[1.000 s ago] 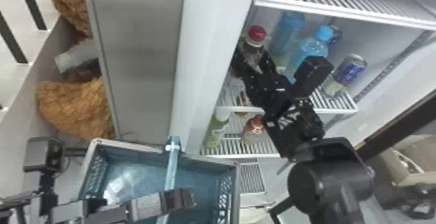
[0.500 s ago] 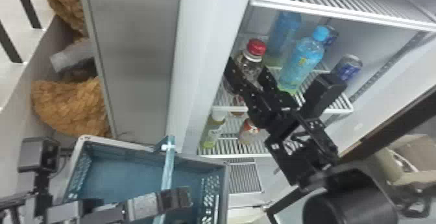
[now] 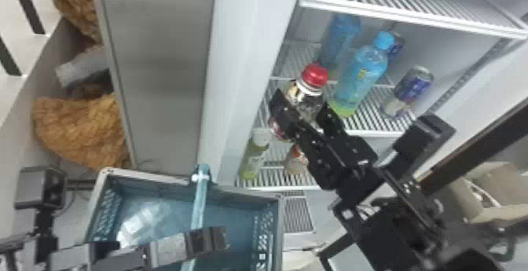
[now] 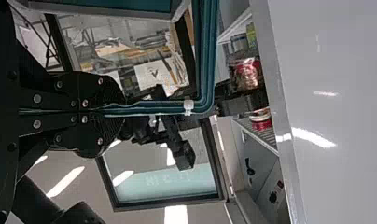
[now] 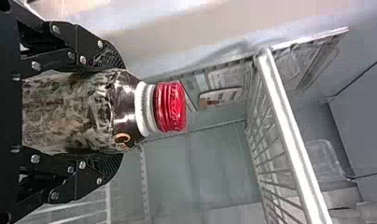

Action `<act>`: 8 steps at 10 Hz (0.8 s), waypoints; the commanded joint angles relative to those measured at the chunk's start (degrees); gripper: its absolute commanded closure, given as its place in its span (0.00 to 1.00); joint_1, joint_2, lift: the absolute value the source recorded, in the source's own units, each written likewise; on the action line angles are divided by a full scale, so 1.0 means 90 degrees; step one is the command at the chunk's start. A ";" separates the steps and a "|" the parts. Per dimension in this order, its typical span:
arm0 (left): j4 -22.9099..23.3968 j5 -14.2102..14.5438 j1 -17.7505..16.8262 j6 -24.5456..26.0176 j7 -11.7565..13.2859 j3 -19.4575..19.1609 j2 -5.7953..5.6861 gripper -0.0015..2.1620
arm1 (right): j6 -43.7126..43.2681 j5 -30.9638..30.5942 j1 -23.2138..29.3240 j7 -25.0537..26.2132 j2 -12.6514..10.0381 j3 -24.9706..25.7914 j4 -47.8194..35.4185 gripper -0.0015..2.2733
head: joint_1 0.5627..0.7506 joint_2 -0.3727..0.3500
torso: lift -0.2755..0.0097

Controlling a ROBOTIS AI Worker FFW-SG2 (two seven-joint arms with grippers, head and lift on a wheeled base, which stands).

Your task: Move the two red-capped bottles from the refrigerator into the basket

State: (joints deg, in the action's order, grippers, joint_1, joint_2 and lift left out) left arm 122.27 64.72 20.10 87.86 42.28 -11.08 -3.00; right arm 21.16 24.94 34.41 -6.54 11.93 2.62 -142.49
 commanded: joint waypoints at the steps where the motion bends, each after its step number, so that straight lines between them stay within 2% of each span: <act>1: 0.0000 -0.0005 0.0000 0.0003 -0.0001 0.0000 0.0001 0.56 | 0.0101 0.0149 0.0426 -0.0044 0.0002 0.0128 -0.0378 0.56 | 0.70 0.12 | 0.97; 3: 0.0000 -0.0005 0.0000 -0.0013 -0.0001 -0.0013 0.0001 0.56 | 0.0429 0.0225 0.0957 -0.0171 0.0002 0.0433 -0.0925 0.56 | 0.70 0.10 | 0.97; 5: 0.0000 -0.0005 0.0000 -0.0029 -0.0001 -0.0025 0.0001 0.56 | 0.0742 0.0492 0.1457 -0.0289 -0.0008 0.0509 -0.1316 0.56 | 0.70 0.09 | 0.97; 8: 0.0000 0.0007 0.0000 -0.0044 -0.0001 -0.0025 0.0011 0.56 | 0.1211 0.0542 0.1801 -0.0562 -0.0076 0.0496 -0.1519 0.56 | 0.70 0.12 | 0.97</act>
State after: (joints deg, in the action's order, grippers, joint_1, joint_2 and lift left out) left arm 122.27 64.74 20.10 87.53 42.28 -11.31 -2.91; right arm 31.28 29.65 50.04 -11.53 11.37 7.12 -155.94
